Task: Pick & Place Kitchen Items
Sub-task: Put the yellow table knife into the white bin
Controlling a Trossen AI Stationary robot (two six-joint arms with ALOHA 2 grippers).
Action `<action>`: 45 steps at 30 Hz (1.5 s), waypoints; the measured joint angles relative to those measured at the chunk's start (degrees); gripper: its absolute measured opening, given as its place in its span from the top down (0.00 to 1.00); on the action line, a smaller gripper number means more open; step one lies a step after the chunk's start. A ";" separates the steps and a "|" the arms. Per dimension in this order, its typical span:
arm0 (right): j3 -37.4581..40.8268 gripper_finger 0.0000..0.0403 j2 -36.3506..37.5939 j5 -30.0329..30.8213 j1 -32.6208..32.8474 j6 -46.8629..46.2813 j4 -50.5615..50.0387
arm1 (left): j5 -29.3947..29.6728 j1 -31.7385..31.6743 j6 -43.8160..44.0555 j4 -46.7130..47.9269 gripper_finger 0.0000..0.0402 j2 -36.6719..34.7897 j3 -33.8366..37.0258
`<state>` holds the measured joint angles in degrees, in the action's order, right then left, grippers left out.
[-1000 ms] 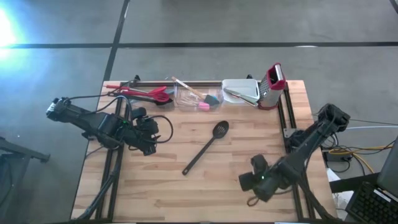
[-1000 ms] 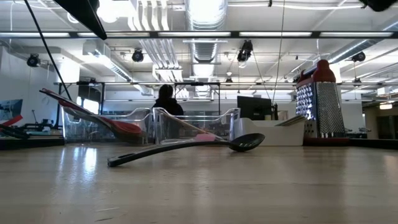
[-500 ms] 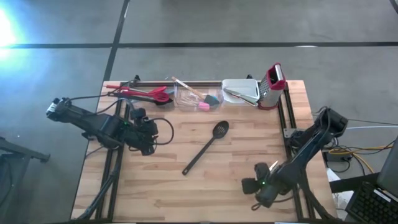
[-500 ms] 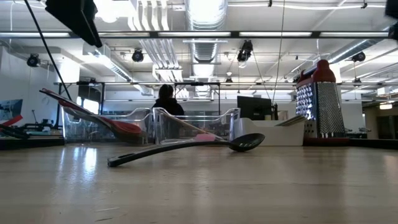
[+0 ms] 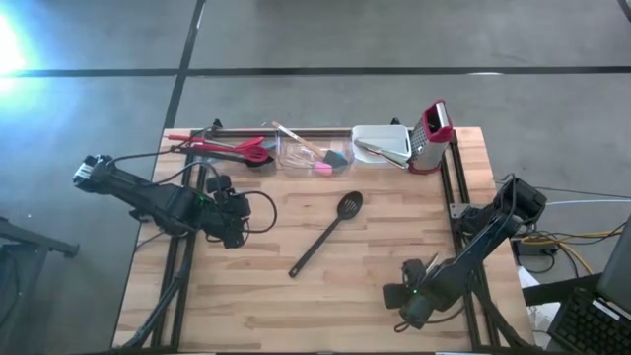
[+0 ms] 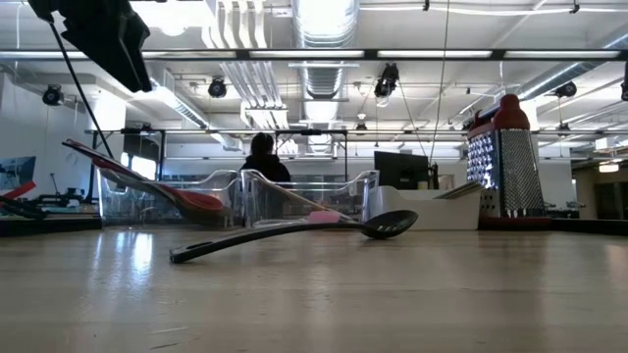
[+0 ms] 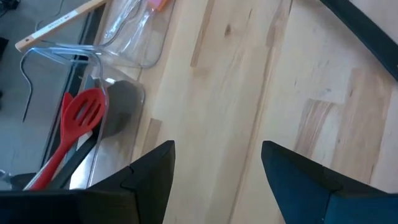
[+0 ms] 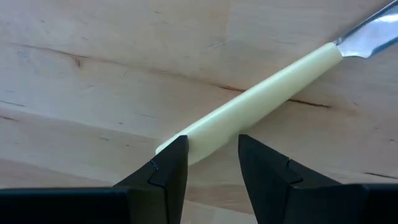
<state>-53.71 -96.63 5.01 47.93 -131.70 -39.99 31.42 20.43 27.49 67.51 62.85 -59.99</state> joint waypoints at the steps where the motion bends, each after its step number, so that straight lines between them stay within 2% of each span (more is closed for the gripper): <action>1: 0.00 0.67 0.02 -0.15 0.01 -0.09 -0.56 | -0.05 0.00 0.01 0.00 0.39 0.00 0.14; 13: 0.31 0.66 -1.74 -0.38 -4.29 -2.86 -1.62 | -0.39 -0.02 0.01 -0.03 0.39 0.00 0.35; 21: 0.26 0.65 -2.74 -1.46 -4.71 1.78 -1.70 | -0.37 -0.04 -0.01 -0.02 0.39 0.00 0.35; 25: 0.24 0.70 -2.84 -2.19 -4.71 2.77 -3.07 | -0.37 -0.07 0.08 -0.02 0.39 0.00 0.35; 30: 0.46 0.83 -3.48 -2.50 -4.60 4.25 -4.90 | -0.37 -0.07 0.10 -0.02 0.39 0.00 0.35; 33: 0.52 0.84 -3.57 -2.32 -4.60 6.39 -5.97 | -0.37 -0.07 0.12 -0.04 0.39 0.00 0.35; 37: 0.33 0.84 -1.48 -1.49 -4.57 9.81 -6.91 | -0.30 -0.05 -0.14 -0.04 0.39 0.00 0.35; 41: -1.39 0.84 2.76 1.82 -5.63 16.00 -11.70 | -0.24 -0.04 -0.40 -0.11 0.39 0.00 0.35; 45: -4.16 0.84 7.63 3.47 -8.67 22.23 -23.08 | -0.24 -0.04 -0.36 -0.23 0.39 0.00 0.35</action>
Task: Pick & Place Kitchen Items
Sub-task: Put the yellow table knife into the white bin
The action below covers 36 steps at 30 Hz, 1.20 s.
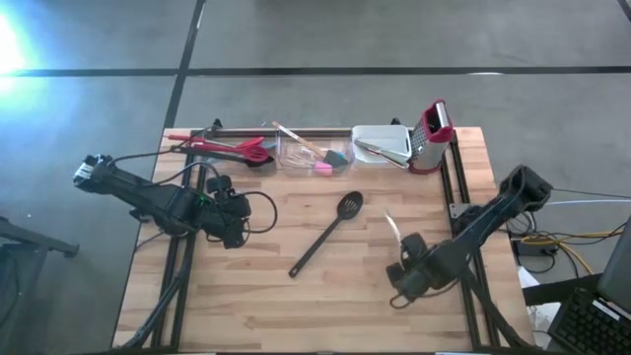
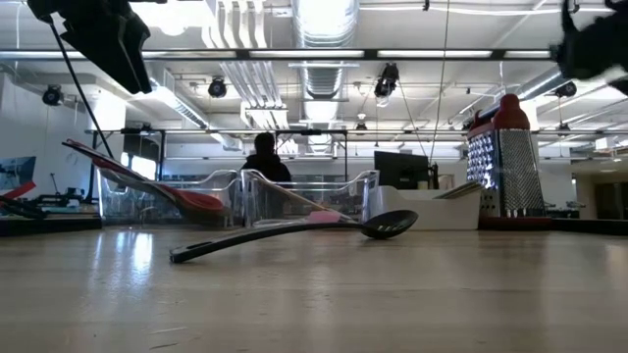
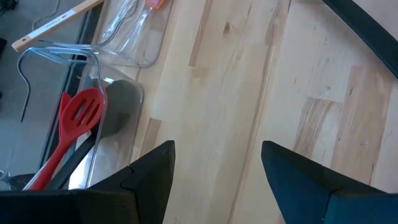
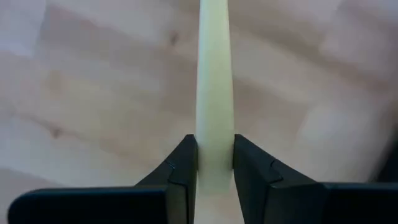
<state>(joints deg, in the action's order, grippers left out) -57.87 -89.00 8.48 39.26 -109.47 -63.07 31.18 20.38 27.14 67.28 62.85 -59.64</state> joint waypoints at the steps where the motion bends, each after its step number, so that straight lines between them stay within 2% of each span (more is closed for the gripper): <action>1: -1.01 0.84 1.17 0.62 -1.01 2.29 -2.09 | -0.02 0.00 0.00 0.01 0.39 0.02 0.00; 5: -4.93 0.84 5.62 2.53 -6.96 16.23 -12.83 | -0.02 0.00 0.02 0.01 0.39 0.02 0.00; 10: -10.46 0.84 8.30 6.09 -17.66 30.66 -22.82 | -0.03 0.00 0.04 0.01 0.39 0.02 0.00; 14: -13.91 0.84 8.42 8.15 -27.45 43.57 -26.72 | -0.04 0.04 0.04 0.03 0.39 0.02 0.00; 21: -16.61 0.84 7.62 9.81 -45.15 65.49 -26.93 | -0.50 0.04 0.10 0.04 0.39 0.02 0.00; 28: -16.80 0.84 7.10 10.17 -61.24 81.10 -26.65 | -0.51 0.04 0.14 -0.09 0.39 0.02 0.00; 32: -16.80 0.84 5.71 10.20 -67.37 86.80 -25.09 | -0.50 0.02 -0.04 -0.76 0.39 0.02 0.00; 36: -16.80 0.84 2.62 10.09 -70.15 94.97 -22.40 | -0.50 0.02 -0.26 -2.37 0.39 0.02 0.00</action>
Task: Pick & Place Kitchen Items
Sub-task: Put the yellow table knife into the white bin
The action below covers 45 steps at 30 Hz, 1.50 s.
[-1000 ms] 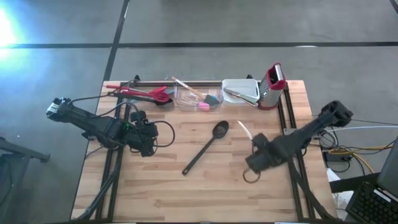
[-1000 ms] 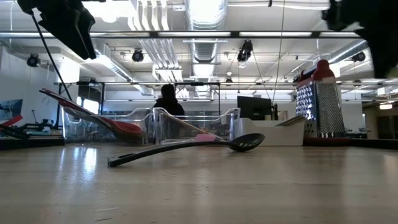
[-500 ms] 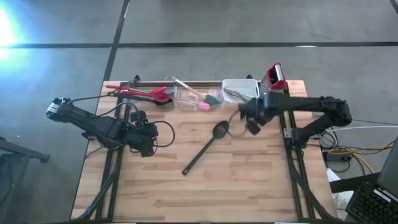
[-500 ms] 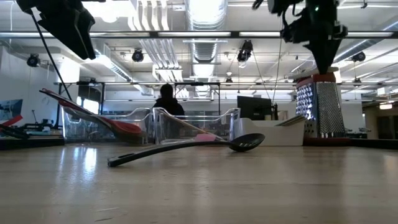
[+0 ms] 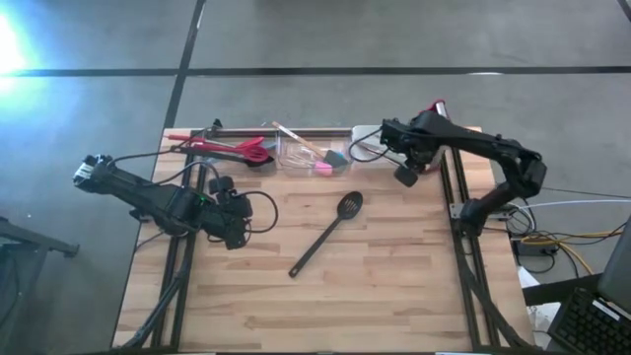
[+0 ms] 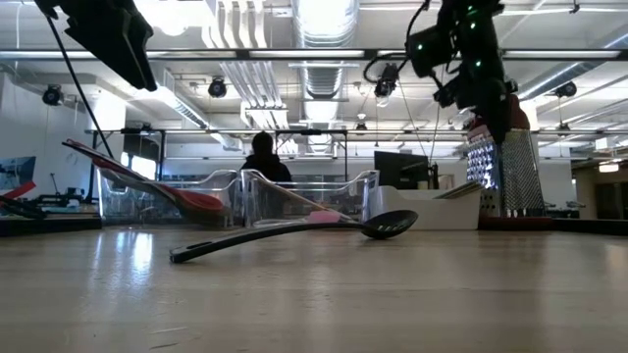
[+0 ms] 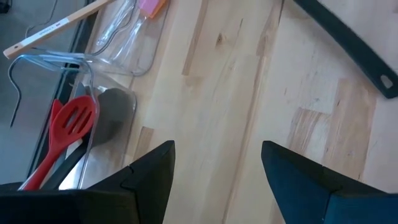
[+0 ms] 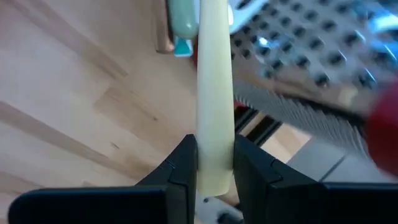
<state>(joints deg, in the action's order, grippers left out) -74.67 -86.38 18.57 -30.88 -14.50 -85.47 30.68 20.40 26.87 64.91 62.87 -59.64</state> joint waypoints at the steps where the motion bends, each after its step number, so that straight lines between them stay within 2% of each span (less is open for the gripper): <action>1: 0.00 0.84 -0.93 -0.04 -0.49 1.85 0.41 | 0.02 0.00 0.00 -0.40 0.39 0.00 0.00; 6: 0.00 0.84 -5.83 1.29 -3.69 7.07 0.86 | -0.01 -0.04 0.04 -0.57 0.39 0.00 0.00; 13: -2.23 0.84 -11.02 5.41 -4.97 8.54 0.37 | 0.02 -0.04 0.10 -1.49 0.39 0.00 0.00; 25: -11.45 0.84 -12.36 0.43 -3.58 5.03 1.46 | 0.02 -0.02 0.14 -2.23 0.39 0.00 0.00; 38: -10.93 0.84 -12.36 0.90 -3.68 7.72 9.26 | 0.02 0.02 0.15 -2.38 0.39 0.00 0.00; 45: -9.89 0.84 -16.83 0.89 -3.67 9.19 6.56 | 0.02 0.02 0.26 -2.38 0.39 0.00 0.00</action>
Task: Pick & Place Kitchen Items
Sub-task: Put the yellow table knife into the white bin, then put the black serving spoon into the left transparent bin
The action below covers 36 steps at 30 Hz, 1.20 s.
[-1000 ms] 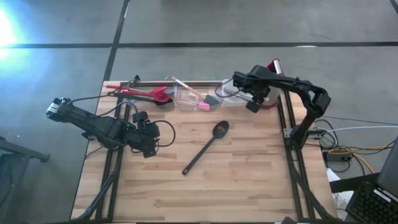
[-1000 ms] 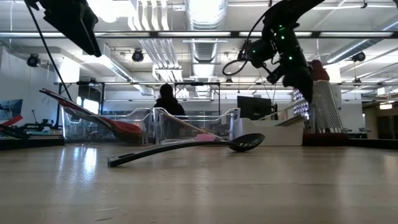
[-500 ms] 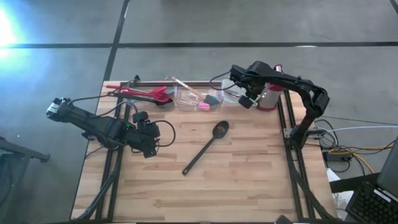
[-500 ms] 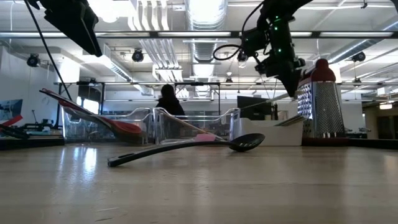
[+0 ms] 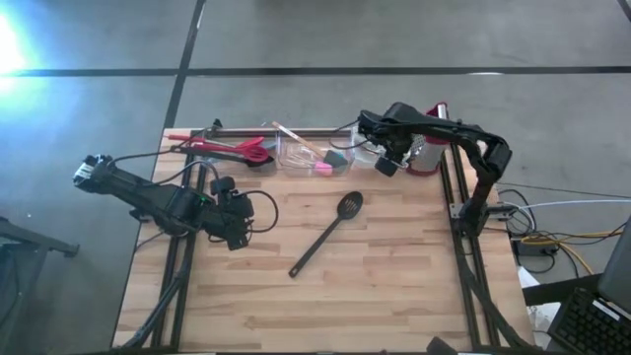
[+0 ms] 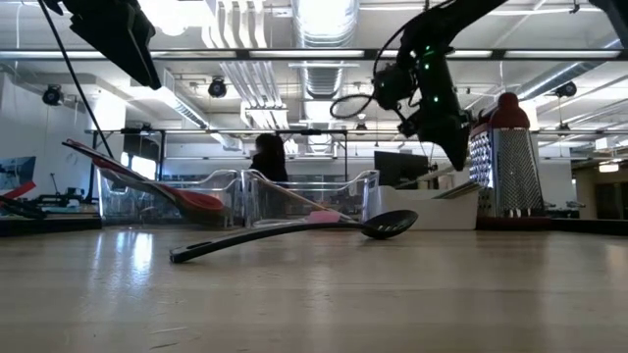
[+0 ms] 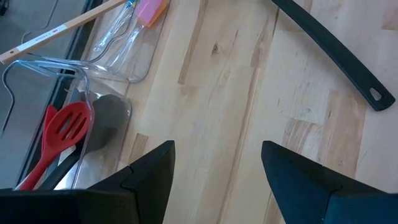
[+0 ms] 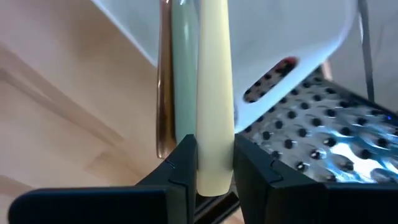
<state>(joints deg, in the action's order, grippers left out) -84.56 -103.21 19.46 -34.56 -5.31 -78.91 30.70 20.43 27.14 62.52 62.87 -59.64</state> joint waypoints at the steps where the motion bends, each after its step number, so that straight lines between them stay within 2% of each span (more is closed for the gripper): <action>1: 0.06 0.84 -1.01 0.01 0.04 0.14 -0.53 | 0.00 0.00 -0.01 0.00 0.39 0.00 0.00; 8: 0.23 0.84 -7.12 0.25 0.06 2.38 -1.06 | 0.00 0.00 -0.24 0.01 0.39 0.00 0.00; 14: -0.52 0.84 -8.92 0.58 0.12 2.08 -1.27 | -0.02 -0.02 -0.34 0.02 0.39 0.00 0.00; 16: -0.77 0.78 -8.85 0.34 0.12 1.17 -1.18 | -0.05 -0.02 -0.88 0.02 0.39 0.00 0.00; 21: -1.88 0.55 -6.56 -0.05 -0.02 -0.19 -1.11 | -0.70 -0.07 -1.90 0.02 0.39 0.00 0.00; 25: -2.83 0.43 -4.22 -0.06 0.01 -0.61 -1.55 | -0.83 -0.07 -1.90 0.02 0.39 0.00 0.00; 30: -5.42 0.38 -0.21 -0.43 0.57 -4.86 -5.83 | -2.54 -0.07 -1.29 -0.04 0.39 0.00 0.00; 36: -6.42 0.40 7.76 -2.35 4.24 -8.87 -7.74 | -4.11 -0.04 -0.01 -2.99 0.39 0.00 0.00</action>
<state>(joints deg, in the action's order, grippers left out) -90.98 -95.45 17.11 -30.32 -14.17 -86.65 26.58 20.38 27.12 59.54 62.87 -59.64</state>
